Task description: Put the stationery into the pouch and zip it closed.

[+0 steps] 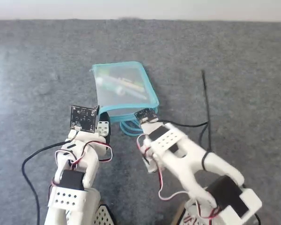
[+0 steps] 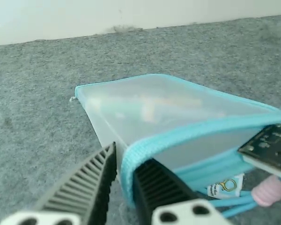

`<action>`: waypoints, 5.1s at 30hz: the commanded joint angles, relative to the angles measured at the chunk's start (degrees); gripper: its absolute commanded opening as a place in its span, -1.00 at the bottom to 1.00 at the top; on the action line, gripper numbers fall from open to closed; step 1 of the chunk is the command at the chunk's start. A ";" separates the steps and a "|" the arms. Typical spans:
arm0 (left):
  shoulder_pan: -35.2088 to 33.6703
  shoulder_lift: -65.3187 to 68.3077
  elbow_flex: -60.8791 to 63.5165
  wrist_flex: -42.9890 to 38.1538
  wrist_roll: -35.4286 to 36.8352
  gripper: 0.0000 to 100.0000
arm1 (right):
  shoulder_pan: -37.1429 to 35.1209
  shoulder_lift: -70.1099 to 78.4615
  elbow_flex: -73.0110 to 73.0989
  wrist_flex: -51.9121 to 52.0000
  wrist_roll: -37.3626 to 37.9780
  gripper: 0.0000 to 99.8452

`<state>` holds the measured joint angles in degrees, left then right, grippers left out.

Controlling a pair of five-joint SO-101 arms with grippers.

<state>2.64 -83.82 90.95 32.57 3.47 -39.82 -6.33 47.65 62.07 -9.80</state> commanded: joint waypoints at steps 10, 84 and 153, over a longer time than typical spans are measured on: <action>0.09 -0.53 -1.54 -1.76 0.88 -0.98 | 28.18 -6.02 -14.68 15.43 29.63 -0.99; 0.44 -0.53 -0.04 -1.76 -1.05 -0.98 | 4.00 2.07 -78.95 40.48 23.74 -0.50; 0.70 -0.53 -0.66 -1.85 -1.05 -0.98 | 4.97 -23.52 -12.92 -4.97 29.19 -0.99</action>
<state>2.55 -83.82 91.82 31.87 2.59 -33.58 -26.73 38.07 56.62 18.33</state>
